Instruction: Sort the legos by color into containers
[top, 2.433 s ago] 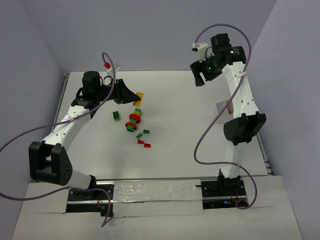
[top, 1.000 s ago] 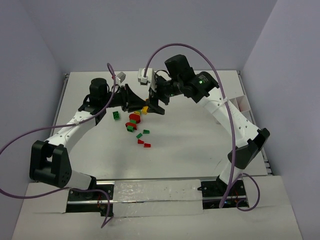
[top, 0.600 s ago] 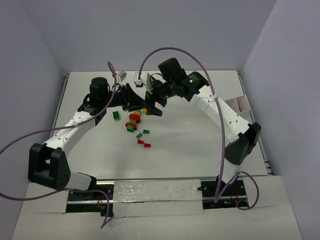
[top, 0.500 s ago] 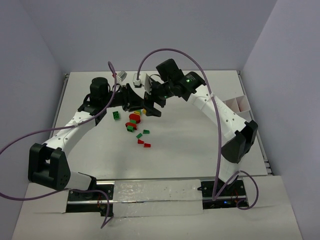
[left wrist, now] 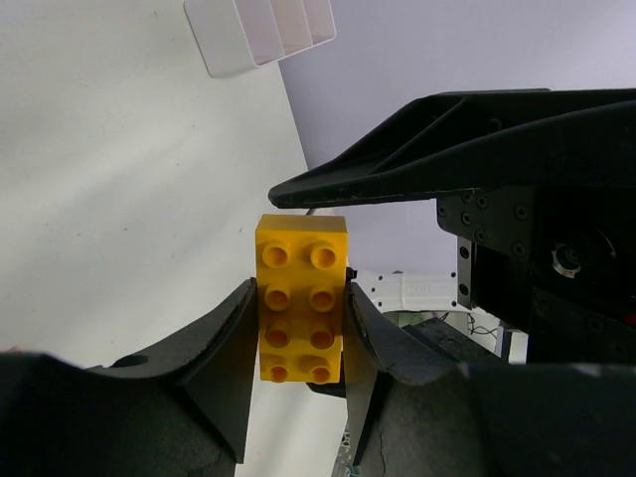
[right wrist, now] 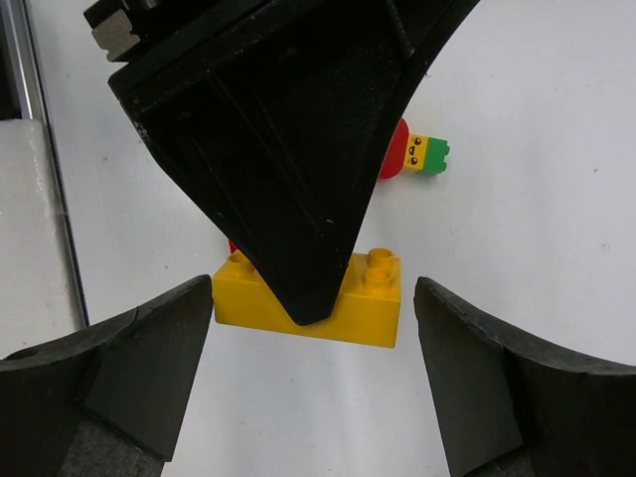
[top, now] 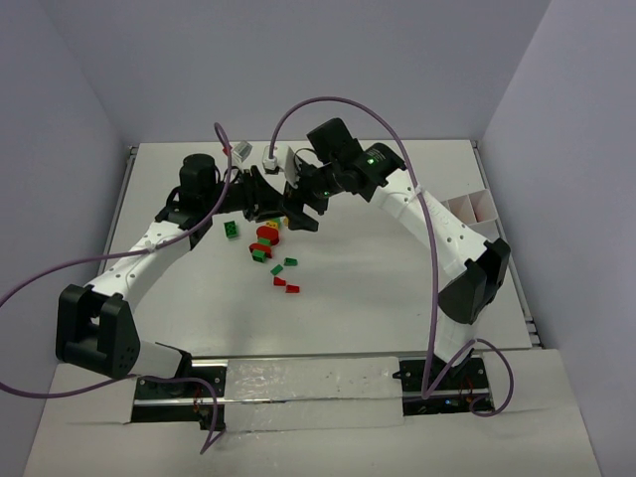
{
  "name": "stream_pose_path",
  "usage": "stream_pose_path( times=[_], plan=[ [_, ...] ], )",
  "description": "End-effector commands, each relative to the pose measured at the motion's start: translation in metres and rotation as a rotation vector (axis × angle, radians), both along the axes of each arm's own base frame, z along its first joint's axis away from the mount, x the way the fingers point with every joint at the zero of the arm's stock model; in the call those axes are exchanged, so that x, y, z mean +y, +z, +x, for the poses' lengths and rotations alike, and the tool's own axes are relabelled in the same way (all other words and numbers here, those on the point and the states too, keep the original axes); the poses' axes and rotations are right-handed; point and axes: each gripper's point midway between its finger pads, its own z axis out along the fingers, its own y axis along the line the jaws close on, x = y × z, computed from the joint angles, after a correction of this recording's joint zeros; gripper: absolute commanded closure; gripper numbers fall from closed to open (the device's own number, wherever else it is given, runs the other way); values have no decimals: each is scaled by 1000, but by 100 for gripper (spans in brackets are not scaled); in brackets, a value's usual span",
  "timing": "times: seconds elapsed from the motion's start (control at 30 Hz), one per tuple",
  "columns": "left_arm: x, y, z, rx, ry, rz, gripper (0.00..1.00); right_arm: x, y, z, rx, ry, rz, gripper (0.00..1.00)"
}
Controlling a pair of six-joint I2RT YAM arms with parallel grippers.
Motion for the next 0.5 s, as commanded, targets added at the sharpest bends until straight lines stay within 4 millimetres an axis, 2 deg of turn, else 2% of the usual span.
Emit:
stream_pose_path(
  times=[0.0, 0.07, 0.23, 0.27, 0.3, 0.37, 0.4, 0.43, 0.47],
  plan=[
    [-1, 23, 4, -80, 11, -9, 100, 6, 16, -1, -14, -1, 34, 13],
    [-1, 22, 4, -78, 15, -8, 100, 6, 17, -2, -14, 1, 38, 17],
    [-2, 22, 4, -78, 12, -14, 100, 5, 17, -2, -23, 11, 39, 38],
    [-2, 22, 4, -79, 12, -15, 91, 5, 18, -3, -30, 17, 38, 45],
    [-2, 21, 3, -78, 4, -16, 66, 3, 18, -3, -35, 18, 34, 50],
    [-1, 20, 2, -84, 4, -13, 24, -1, 19, -3, -53, 27, 22, 55],
    [2, 19, 3, -91, 10, -2, 6, -6, 16, -3, -59, 26, 8, 56],
    [4, 17, 4, -92, 16, 11, 1, -12, 13, -2, -70, 25, -9, 58],
    [9, 15, 7, -92, 35, 26, 1, -21, 10, 0, -77, 20, -29, 59]
  ],
)
